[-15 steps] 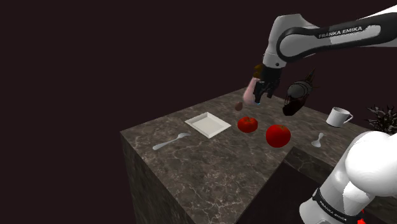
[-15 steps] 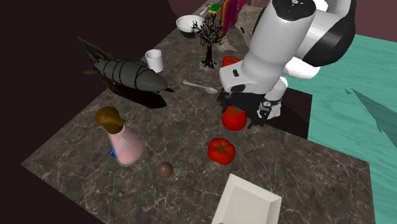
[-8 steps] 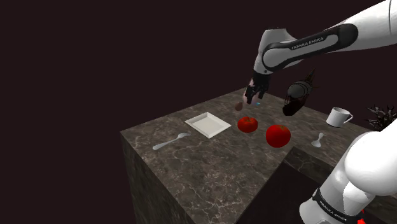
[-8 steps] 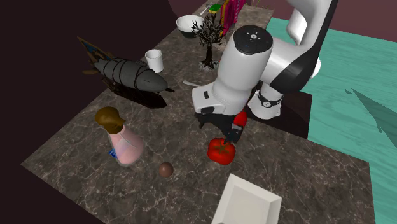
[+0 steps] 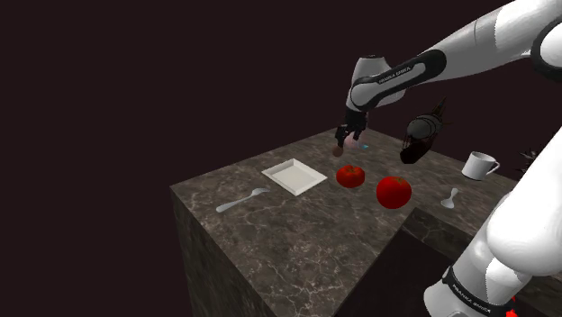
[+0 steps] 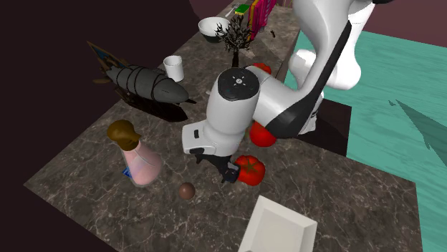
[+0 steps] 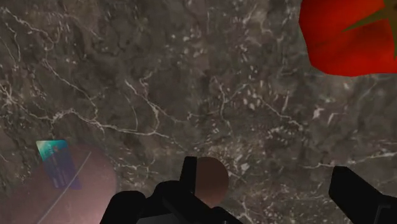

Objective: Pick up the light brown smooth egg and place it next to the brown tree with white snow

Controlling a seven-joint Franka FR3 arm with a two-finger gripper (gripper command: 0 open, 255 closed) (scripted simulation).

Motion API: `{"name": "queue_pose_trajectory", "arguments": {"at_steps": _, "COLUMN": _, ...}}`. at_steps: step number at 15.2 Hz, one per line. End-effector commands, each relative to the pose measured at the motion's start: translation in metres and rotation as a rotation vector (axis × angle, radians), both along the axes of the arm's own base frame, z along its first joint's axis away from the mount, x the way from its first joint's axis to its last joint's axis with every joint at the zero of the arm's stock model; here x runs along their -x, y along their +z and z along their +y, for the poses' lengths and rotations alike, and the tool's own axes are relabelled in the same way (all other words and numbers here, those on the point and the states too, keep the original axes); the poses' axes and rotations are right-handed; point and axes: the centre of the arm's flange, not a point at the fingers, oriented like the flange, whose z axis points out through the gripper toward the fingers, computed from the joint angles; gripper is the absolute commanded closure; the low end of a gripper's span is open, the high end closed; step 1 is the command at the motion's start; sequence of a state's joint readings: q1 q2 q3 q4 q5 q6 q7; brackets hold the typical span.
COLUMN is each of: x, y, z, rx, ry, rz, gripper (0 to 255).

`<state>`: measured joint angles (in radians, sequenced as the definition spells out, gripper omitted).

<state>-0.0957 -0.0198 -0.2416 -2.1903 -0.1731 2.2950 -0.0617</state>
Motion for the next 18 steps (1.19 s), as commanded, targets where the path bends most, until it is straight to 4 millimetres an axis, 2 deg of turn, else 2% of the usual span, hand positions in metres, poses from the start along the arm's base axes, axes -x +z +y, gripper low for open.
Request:
{"name": "queue_pose_trajectory", "arguments": {"at_steps": 1, "x": -0.017, "y": -0.014, "z": -0.014, "rx": 0.009, "ry": 0.0, "rz": -0.009, "gripper": 0}}
{"name": "queue_pose_trajectory", "arguments": {"at_steps": 6, "x": -0.058, "y": -0.04, "z": -0.046, "rx": 0.027, "ry": -0.003, "rz": -0.03, "gripper": 0}}
{"name": "queue_pose_trajectory", "arguments": {"at_steps": 13, "x": -0.062, "y": -0.076, "z": -0.053, "rx": 0.027, "ry": -0.003, "rz": -0.03, "gripper": 0}}
{"name": "queue_pose_trajectory", "arguments": {"at_steps": 18, "x": -0.062, "y": -0.079, "z": -0.054, "rx": 0.027, "ry": -0.003, "rz": -0.03, "gripper": 0}}
